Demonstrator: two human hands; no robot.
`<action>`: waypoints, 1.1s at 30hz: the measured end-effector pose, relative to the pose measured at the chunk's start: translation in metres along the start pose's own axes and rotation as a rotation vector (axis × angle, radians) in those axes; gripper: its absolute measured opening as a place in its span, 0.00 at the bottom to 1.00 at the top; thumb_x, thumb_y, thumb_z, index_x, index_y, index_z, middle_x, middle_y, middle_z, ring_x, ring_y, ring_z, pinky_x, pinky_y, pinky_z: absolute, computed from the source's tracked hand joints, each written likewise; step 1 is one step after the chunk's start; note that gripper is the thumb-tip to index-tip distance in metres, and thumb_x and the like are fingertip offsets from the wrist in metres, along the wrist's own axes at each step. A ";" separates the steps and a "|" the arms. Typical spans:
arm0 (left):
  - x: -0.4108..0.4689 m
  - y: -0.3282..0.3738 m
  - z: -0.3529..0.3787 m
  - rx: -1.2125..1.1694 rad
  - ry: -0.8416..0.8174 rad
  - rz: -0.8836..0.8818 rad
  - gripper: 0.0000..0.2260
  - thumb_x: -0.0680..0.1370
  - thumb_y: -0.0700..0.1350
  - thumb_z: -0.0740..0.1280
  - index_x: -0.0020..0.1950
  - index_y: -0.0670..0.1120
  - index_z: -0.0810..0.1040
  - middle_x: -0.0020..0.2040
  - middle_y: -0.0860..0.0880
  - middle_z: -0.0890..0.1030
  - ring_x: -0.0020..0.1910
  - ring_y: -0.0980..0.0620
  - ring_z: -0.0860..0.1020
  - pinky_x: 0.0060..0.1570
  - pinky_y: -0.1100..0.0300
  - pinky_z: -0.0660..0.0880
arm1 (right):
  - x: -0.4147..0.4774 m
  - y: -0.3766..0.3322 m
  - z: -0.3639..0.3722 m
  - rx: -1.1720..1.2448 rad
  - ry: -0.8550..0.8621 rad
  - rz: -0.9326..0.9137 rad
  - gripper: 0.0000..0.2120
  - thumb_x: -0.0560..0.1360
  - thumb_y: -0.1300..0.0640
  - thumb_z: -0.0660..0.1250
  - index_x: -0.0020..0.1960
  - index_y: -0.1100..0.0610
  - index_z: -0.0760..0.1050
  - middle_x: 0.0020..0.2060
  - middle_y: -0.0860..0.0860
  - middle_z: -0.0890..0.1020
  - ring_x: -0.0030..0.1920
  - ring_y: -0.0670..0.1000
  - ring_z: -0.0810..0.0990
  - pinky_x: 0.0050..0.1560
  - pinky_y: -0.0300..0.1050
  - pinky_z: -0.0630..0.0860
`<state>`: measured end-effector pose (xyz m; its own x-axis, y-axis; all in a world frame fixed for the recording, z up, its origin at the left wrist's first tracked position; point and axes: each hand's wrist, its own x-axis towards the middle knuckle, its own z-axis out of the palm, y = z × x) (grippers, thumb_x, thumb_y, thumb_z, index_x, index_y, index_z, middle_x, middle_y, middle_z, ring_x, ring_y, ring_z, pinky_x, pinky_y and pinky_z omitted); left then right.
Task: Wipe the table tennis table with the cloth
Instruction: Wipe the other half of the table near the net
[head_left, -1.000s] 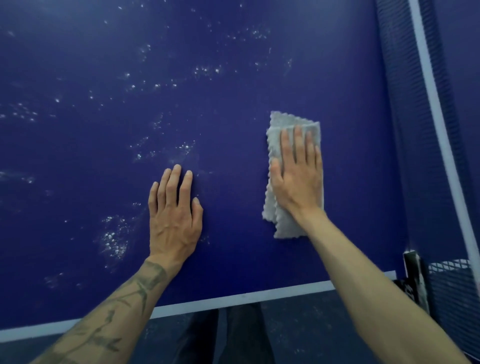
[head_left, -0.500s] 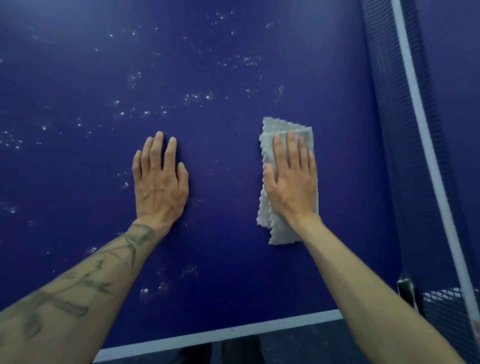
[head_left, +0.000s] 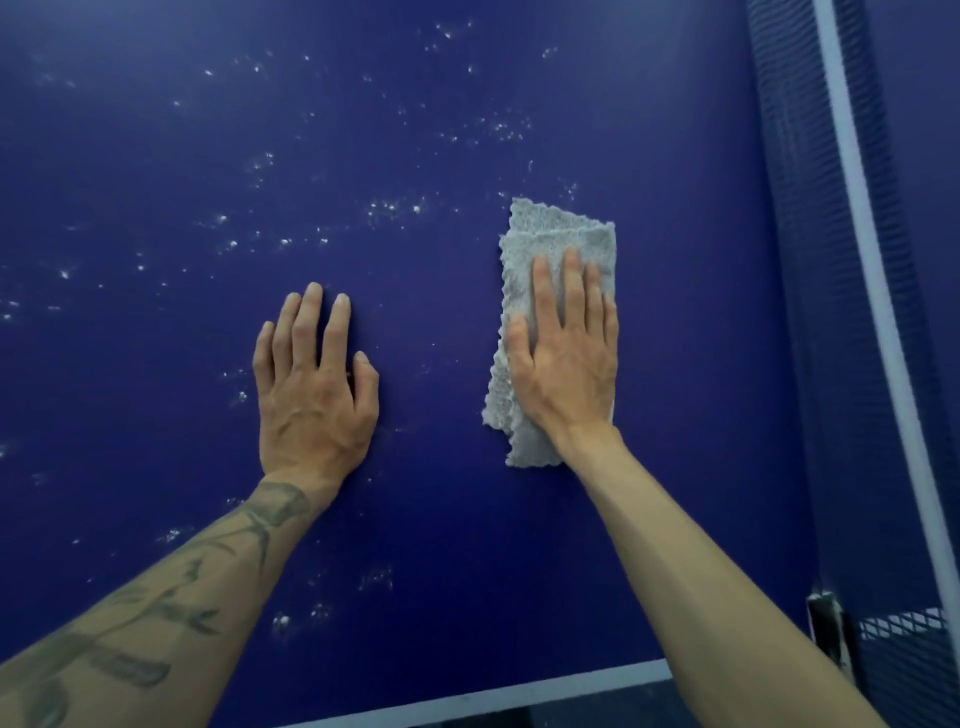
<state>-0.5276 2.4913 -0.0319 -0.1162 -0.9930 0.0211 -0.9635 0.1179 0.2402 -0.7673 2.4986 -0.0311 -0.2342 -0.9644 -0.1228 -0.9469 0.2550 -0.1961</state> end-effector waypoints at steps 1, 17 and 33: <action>0.000 0.000 0.001 -0.002 0.001 -0.001 0.25 0.85 0.49 0.55 0.83 0.44 0.62 0.84 0.43 0.60 0.84 0.43 0.56 0.83 0.44 0.49 | 0.010 -0.006 0.001 -0.006 0.012 -0.003 0.32 0.87 0.43 0.47 0.88 0.52 0.46 0.87 0.56 0.44 0.86 0.56 0.41 0.85 0.57 0.42; 0.000 0.001 -0.001 -0.011 0.010 -0.009 0.25 0.85 0.49 0.55 0.82 0.44 0.64 0.83 0.43 0.61 0.83 0.43 0.57 0.83 0.45 0.50 | 0.050 0.004 -0.008 -0.013 0.018 0.056 0.32 0.87 0.43 0.45 0.87 0.53 0.44 0.87 0.56 0.45 0.86 0.58 0.43 0.85 0.59 0.44; 0.017 -0.006 -0.014 -0.105 0.033 -0.003 0.22 0.84 0.40 0.65 0.78 0.41 0.69 0.79 0.41 0.67 0.79 0.40 0.65 0.80 0.43 0.58 | 0.089 -0.006 -0.017 0.004 -0.023 -0.009 0.31 0.87 0.43 0.45 0.87 0.51 0.45 0.87 0.54 0.46 0.86 0.56 0.42 0.85 0.55 0.39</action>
<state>-0.5204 2.4736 -0.0195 -0.1032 -0.9933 0.0520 -0.9330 0.1148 0.3410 -0.7860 2.4103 -0.0243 -0.2202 -0.9649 -0.1434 -0.9480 0.2463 -0.2017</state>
